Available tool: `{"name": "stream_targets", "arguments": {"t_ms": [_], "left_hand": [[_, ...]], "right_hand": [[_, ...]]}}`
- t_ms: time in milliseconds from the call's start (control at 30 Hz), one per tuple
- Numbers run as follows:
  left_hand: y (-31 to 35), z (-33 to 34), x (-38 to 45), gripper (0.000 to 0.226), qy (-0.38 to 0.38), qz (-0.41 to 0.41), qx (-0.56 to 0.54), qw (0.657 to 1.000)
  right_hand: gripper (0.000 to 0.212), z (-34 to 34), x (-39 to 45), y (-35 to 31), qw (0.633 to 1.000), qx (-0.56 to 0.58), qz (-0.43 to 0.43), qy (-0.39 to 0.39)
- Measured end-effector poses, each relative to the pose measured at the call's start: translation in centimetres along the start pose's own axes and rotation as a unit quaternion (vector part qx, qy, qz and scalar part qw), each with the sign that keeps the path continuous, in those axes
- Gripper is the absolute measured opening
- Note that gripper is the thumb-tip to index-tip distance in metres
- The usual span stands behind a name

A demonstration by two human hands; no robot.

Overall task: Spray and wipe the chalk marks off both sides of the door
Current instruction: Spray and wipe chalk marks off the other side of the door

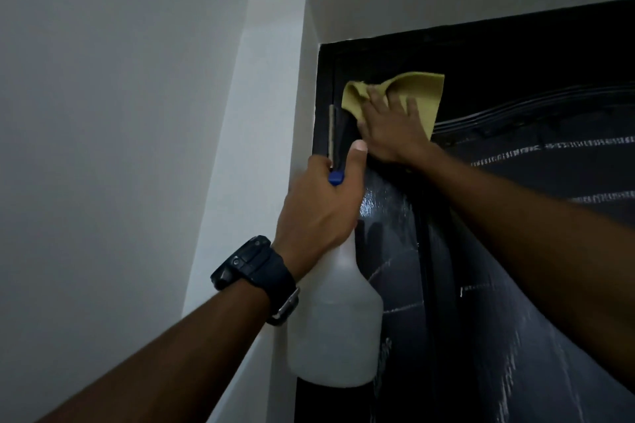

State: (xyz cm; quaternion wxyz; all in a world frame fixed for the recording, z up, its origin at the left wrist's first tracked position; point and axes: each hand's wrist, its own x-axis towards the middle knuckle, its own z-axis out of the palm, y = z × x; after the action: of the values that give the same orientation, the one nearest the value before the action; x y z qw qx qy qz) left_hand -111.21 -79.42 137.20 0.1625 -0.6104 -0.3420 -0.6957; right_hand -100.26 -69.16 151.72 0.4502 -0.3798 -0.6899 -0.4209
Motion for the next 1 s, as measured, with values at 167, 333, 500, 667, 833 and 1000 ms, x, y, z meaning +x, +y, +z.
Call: {"name": "stream_targets", "arguments": {"t_ms": [167, 333, 500, 667, 833, 1000], "left_hand": [[-0.2, 0.3, -0.1, 0.071, -0.001, 0.001, 0.0, 1.0], [-0.5, 0.7, 1.4, 0.081, 0.006, -0.011, 0.018, 1.0], [-0.7, 0.8, 0.7, 0.078, 0.029, -0.021, 0.015, 0.999], [0.2, -0.7, -4.3, 0.068, 0.025, -0.059, 0.017, 0.998], [0.6, -3.4, -12.8, 0.064, 0.011, -0.067, 0.028, 0.997], [0.6, -4.7, -20.1, 0.062, 0.014, -0.159, -0.025, 0.987]], "right_hand": [[0.076, 1.7, -10.9, -1.8, 0.992, 0.048, -0.105, -0.054], [0.059, -0.6, 0.0, 0.7, 0.995, -0.019, -0.099, -0.004], [0.054, -2.0, 9.3, 0.2, 0.998, -0.015, -0.053, -0.017], [0.052, -0.1, 4.3, 0.5, 0.997, 0.008, -0.078, 0.023], [0.05, 3.9, -14.9, -2.5, 0.998, 0.027, -0.048, 0.035], [0.046, 7.5, -31.3, -6.1, 0.99, 0.068, -0.117, -0.044]]}}
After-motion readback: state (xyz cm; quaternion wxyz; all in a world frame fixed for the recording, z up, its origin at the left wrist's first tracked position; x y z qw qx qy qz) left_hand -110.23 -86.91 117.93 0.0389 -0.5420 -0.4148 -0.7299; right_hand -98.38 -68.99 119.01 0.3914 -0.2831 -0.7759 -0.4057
